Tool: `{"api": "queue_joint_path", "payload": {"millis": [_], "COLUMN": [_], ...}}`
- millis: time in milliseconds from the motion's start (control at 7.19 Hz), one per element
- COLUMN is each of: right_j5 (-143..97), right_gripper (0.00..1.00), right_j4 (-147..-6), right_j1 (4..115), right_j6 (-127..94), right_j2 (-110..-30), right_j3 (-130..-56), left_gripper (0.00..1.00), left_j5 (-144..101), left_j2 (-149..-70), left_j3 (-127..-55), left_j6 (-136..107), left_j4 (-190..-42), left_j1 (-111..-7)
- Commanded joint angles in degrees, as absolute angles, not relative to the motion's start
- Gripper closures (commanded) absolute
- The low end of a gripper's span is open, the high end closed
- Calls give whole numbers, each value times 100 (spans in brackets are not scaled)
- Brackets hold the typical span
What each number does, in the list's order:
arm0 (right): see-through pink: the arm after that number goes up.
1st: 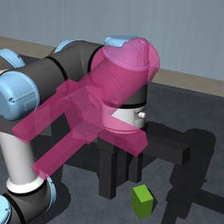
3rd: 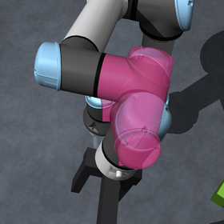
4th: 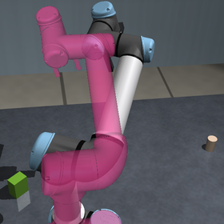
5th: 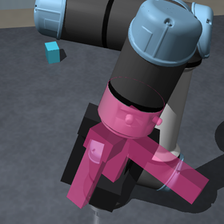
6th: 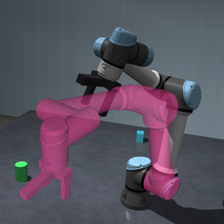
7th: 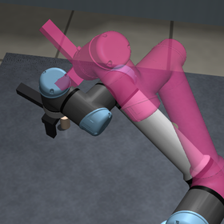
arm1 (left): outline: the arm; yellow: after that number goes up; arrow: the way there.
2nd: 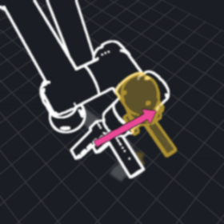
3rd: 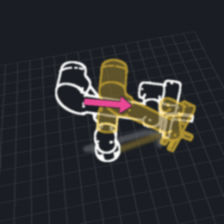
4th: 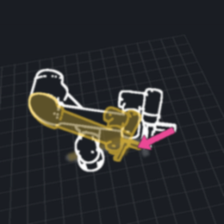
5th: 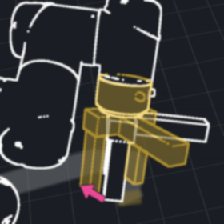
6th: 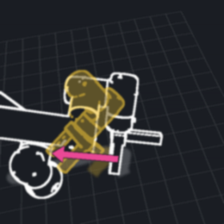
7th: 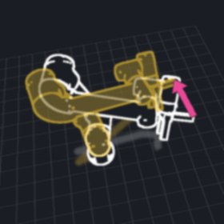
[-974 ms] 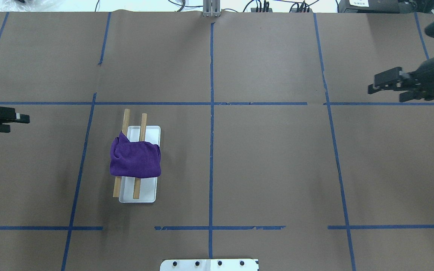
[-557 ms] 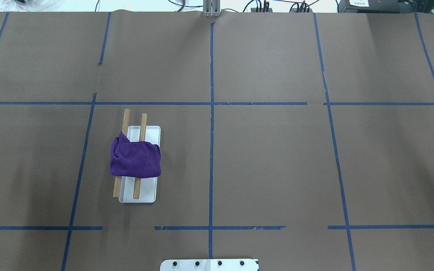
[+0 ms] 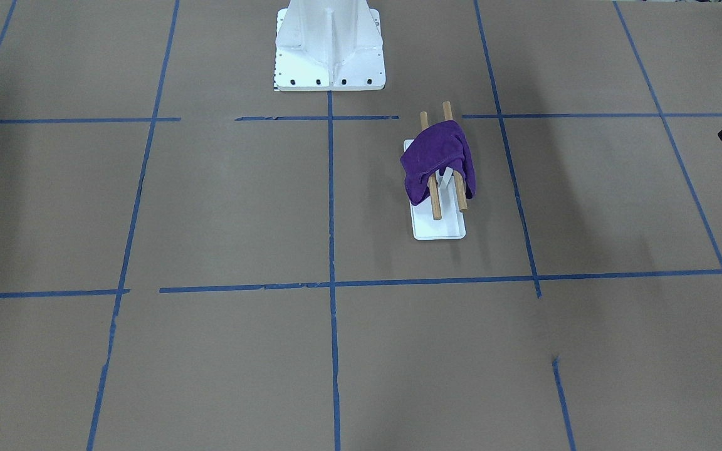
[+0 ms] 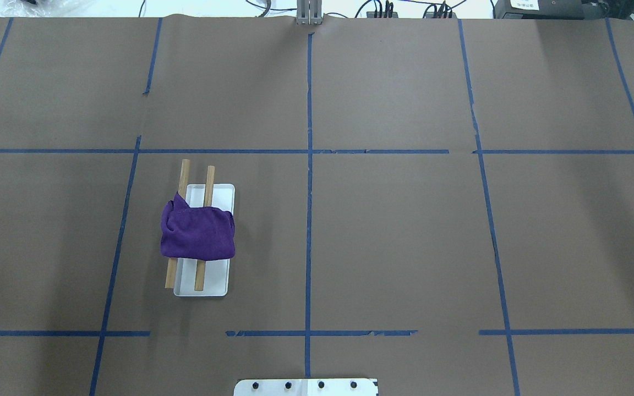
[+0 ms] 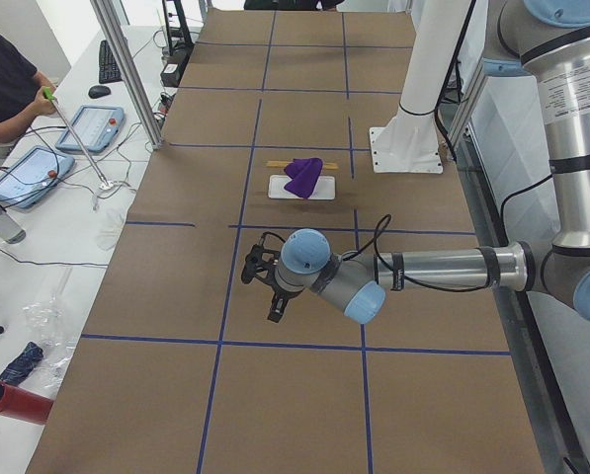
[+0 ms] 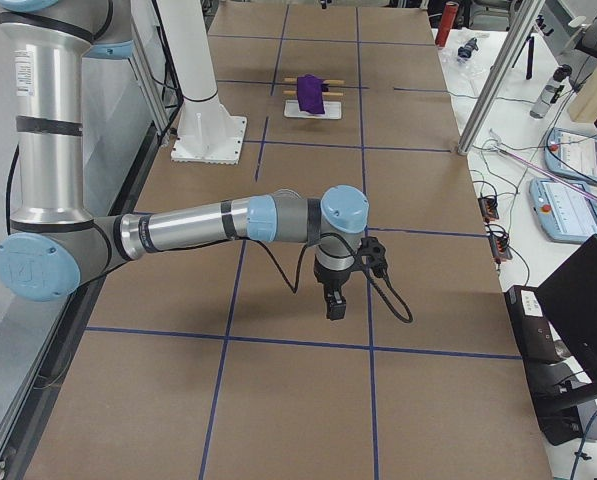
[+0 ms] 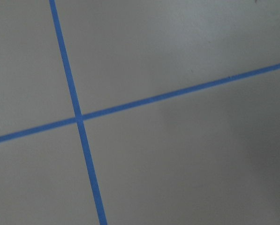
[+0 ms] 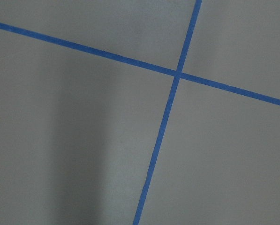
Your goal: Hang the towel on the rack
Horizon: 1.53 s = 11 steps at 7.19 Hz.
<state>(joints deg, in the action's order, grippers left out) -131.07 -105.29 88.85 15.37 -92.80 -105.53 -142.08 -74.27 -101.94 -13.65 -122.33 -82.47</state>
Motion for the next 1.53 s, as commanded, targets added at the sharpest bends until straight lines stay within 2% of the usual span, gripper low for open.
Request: {"api": "queue_joint_path", "payload": {"millis": [0,557,1113,1391], "right_j5": [-13087,-13087,-13140,-13157], "right_gripper": [0,0,0,0], "right_j4": [-10819,-10828,-10776,-10749], "right_j1": [8939,8894,8956,8956], "right_j6": [1837,2151,2075,2074], "right_j2": [-9220,-9229,-9535,-9580], "right_j3": [-10503,-10293,-10292,-10179], "left_gripper": [0,0,0,0], "left_j5": [-13578,-13201,-13271,-13499], "left_j2": [-7347,-7742,-7822,-7814], "left_j3": [-10618,-10888,-11127,-10978], "left_j6": [-604,403,738,747], "left_j4": [-11277,-9171,-8534,-8630], "left_j1": [-8349,-9008,-9000,-8974]}}
